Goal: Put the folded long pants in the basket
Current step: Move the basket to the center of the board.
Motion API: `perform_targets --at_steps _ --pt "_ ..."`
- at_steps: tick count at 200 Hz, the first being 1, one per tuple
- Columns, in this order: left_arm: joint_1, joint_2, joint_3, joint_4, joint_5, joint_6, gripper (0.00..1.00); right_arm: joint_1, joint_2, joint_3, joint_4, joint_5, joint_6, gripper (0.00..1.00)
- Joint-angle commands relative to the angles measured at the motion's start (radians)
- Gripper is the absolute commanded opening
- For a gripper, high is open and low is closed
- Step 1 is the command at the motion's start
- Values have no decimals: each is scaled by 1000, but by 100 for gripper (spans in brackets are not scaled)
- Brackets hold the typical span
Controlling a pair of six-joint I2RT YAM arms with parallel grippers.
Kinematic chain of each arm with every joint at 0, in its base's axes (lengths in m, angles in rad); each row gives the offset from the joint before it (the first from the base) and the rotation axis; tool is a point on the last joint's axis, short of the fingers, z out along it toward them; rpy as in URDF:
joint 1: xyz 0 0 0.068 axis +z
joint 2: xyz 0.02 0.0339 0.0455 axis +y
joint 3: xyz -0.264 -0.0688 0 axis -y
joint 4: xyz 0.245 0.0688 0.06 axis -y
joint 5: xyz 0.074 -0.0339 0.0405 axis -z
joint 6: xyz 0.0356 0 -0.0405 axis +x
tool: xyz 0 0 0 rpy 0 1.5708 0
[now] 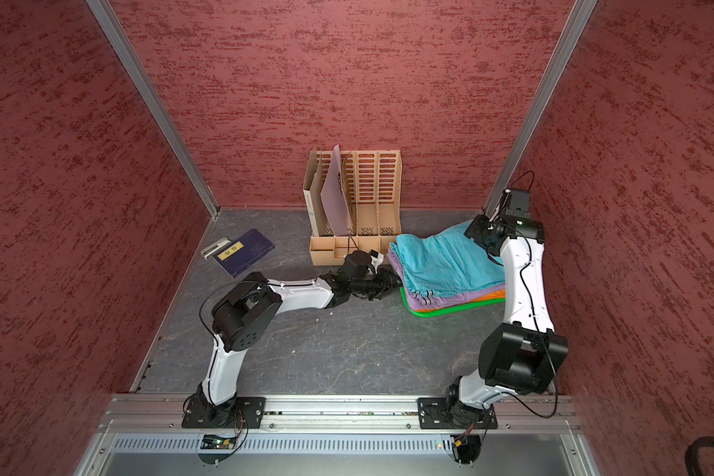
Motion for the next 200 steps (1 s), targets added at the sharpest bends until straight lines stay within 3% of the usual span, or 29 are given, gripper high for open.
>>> perform_targets --at_steps 1,35,61,87,127,153,175,200 --pt "-1 26 7 18 12 -8 32 7 -11 13 13 -21 2 59" --pt "1 61 10 53 21 -13 23 8 -6 12 14 -28 5 59" --pt "8 47 -10 75 36 -10 0 9 -8 10 10 -21 -2 59" --pt "42 -61 -146 34 41 26 0 10 -6 5 7 -29 -3 59" --pt "125 -249 -475 93 220 27 0 39 -26 -47 10 -60 0 58" --pt "171 -410 -609 -44 294 93 0 94 -56 -123 21 -154 11 56" --pt "258 -593 -668 -363 274 211 0 158 -106 -219 52 -239 42 54" --pt "423 -781 -683 -680 261 348 0 243 -156 -299 76 -251 58 53"
